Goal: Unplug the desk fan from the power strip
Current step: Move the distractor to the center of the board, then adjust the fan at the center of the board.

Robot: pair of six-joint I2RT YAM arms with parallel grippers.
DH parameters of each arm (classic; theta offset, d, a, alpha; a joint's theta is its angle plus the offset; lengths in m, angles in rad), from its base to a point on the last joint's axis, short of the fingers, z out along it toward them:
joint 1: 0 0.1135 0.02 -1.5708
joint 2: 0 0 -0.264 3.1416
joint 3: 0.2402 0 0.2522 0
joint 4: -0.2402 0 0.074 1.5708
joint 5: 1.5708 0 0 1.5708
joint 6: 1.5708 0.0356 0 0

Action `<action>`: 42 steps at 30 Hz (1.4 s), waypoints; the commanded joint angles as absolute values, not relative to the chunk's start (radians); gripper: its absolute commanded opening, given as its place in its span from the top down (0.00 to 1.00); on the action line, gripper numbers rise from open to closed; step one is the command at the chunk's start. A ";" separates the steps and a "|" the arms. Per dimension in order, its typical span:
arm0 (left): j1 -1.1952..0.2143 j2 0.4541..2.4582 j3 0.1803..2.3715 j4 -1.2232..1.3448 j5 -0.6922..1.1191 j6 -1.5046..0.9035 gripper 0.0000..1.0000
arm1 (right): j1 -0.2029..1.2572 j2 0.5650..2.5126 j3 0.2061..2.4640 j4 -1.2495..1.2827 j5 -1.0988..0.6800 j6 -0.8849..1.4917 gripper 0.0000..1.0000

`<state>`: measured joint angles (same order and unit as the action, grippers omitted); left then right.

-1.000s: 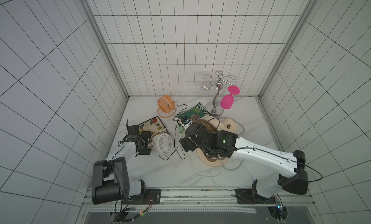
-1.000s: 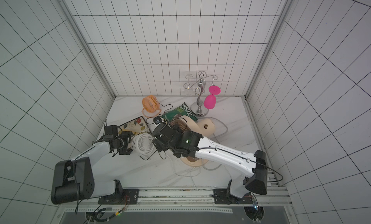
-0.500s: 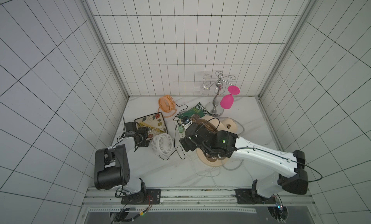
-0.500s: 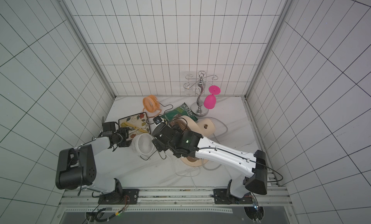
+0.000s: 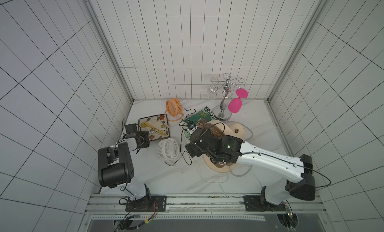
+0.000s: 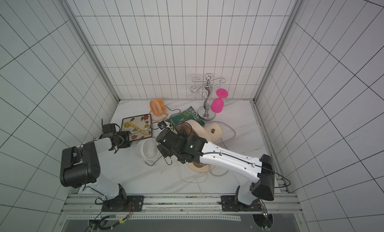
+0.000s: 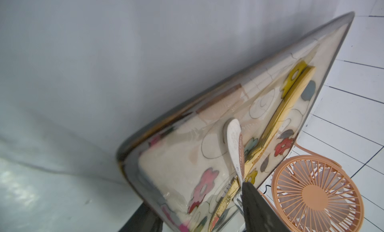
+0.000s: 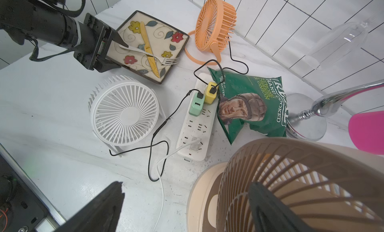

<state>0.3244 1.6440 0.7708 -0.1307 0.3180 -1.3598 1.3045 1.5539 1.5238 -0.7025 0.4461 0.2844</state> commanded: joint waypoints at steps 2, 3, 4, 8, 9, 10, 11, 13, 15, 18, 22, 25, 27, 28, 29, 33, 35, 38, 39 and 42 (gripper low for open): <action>0.355 1.684 0.799 -0.156 0.274 -1.315 0.39 | 1.307 1.580 1.538 -0.721 0.458 0.303 0.04; 0.355 1.676 0.806 -0.160 0.282 -1.310 0.39 | 1.307 1.587 1.540 -0.724 0.455 0.304 0.04; 0.355 1.660 0.812 -0.164 0.289 -1.298 0.38 | 1.308 1.595 1.546 -0.727 0.451 0.304 0.04; 0.354 1.561 0.849 -0.240 0.287 -1.238 0.22 | 1.314 1.638 1.575 -0.746 0.441 0.299 0.04; 0.352 1.534 0.860 -0.268 0.288 -1.220 0.18 | 1.316 1.647 1.581 -0.752 0.435 0.299 0.04; 0.349 1.506 0.869 -0.300 0.289 -1.200 0.15 | 1.316 1.656 1.585 -0.752 0.429 0.299 0.04; 0.345 1.477 0.875 -0.332 0.290 -1.185 0.11 | 1.317 1.665 1.588 -0.752 0.423 0.301 0.04; 0.331 1.415 0.879 -0.400 0.284 -1.158 0.06 | 1.317 1.676 1.593 -0.754 0.414 0.311 0.04; 0.304 1.346 0.878 -0.471 0.267 -1.132 0.04 | 1.317 1.681 1.596 -0.755 0.414 0.319 0.04; 0.227 1.230 0.874 -0.570 0.233 -1.117 0.03 | 1.316 1.671 1.597 -0.766 0.458 0.343 0.04; 0.054 1.073 0.876 -0.636 0.211 -1.144 0.04 | 1.317 1.610 1.571 -0.764 0.554 0.380 0.04; -0.082 0.978 0.890 -0.688 0.166 -1.197 0.05 | 1.317 1.549 1.532 -0.746 0.592 0.385 0.04; -0.153 0.934 0.880 -0.705 0.175 -1.250 0.06 | 1.318 1.515 1.510 -0.745 0.606 0.386 0.04; -0.190 0.915 0.871 -0.708 0.177 -1.278 0.07 | 1.318 1.500 1.501 -0.745 0.613 0.387 0.04; -0.234 0.900 0.858 -0.707 0.172 -1.309 0.07 | 1.319 1.487 1.494 -0.745 0.618 0.387 0.04; -0.394 0.886 0.783 -0.650 0.168 -1.440 0.07 | 1.318 1.445 1.469 -0.740 0.643 0.383 0.04; -0.449 0.907 0.739 -0.561 0.178 -1.496 0.07 | 1.318 1.429 1.460 -0.736 0.653 0.378 0.04; -0.480 0.976 0.710 -0.459 0.220 -1.538 0.07 | 1.319 1.418 1.459 -0.736 0.654 0.364 0.04; -0.480 0.998 0.709 -0.443 0.231 -1.541 0.07 | 1.318 1.417 1.464 -0.736 0.651 0.358 0.04; -0.482 1.052 0.706 -0.397 0.253 -1.548 0.07 | 1.322 1.420 1.493 -0.703 0.620 0.331 0.04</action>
<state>-0.4770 1.0256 0.7082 -0.5064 0.2279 -1.5055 1.3182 1.4353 1.4708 -0.7204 0.5995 0.3634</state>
